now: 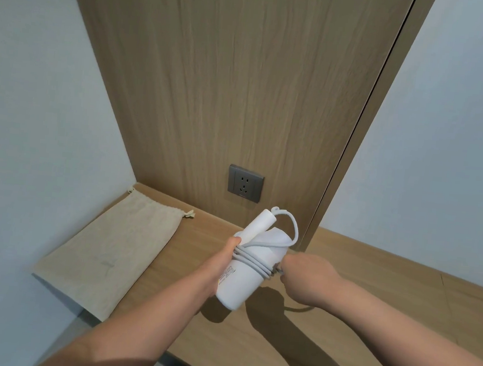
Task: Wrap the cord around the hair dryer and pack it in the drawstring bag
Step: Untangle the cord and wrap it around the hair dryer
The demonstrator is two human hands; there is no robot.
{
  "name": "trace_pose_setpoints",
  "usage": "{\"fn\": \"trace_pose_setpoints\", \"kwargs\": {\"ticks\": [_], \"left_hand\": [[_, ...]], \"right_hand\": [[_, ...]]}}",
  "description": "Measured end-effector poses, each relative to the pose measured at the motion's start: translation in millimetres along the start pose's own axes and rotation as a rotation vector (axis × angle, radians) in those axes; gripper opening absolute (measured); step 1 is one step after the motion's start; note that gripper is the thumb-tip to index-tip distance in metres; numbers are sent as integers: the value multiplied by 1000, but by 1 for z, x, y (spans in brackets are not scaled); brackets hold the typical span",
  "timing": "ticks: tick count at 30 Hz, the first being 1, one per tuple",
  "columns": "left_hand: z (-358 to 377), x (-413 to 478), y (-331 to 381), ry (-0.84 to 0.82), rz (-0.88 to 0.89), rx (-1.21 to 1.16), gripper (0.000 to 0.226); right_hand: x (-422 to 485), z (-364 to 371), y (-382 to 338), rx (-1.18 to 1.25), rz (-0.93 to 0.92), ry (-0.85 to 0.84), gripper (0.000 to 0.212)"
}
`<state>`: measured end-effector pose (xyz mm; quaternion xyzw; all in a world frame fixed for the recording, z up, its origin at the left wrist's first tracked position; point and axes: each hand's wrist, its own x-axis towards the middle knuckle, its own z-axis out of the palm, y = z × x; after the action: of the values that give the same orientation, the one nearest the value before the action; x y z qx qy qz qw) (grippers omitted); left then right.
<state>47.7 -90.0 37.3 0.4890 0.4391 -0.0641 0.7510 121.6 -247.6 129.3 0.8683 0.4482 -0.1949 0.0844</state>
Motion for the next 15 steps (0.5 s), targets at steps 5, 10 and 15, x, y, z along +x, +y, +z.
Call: {"fn": "trace_pose_setpoints", "kwargs": {"ticks": [5,10,15], "left_hand": [[0,0,1,26,27,63,57],[-13,0,7,38,69,86,58],[-17,-3,6,91,67,188,62]], "right_hand": [[4,-17,0,20,46,-96,19],[-5,-33,2,134,-65,-127,34],[-7,-43,-9,226,-229,-142,28]]}}
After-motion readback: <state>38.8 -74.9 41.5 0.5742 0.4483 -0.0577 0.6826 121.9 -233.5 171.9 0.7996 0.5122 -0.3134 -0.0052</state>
